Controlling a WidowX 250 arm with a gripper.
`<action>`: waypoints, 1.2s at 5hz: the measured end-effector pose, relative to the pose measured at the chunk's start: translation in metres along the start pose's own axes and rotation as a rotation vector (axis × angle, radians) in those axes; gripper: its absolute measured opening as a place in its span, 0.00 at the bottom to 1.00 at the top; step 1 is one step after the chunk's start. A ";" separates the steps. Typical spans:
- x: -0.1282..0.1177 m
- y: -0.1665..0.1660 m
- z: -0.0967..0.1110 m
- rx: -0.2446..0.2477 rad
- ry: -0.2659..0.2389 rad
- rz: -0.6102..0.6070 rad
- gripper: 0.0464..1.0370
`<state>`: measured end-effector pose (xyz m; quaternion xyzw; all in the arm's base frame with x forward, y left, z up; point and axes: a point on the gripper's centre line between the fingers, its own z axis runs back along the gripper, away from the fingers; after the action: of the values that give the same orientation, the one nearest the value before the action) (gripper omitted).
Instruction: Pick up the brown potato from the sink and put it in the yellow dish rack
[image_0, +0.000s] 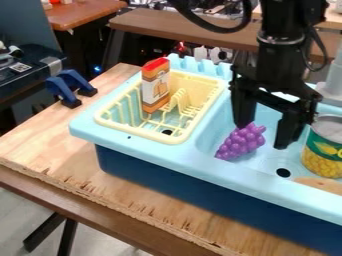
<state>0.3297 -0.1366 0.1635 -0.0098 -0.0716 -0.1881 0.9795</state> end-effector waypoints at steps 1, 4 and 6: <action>0.009 -0.010 -0.004 -0.062 -0.045 -0.071 0.96; 0.027 -0.017 -0.033 -0.135 -0.029 -0.089 0.96; 0.024 -0.034 -0.040 -0.228 -0.040 -0.130 0.96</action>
<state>0.3444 -0.1783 0.1267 -0.1200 -0.0697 -0.2577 0.9562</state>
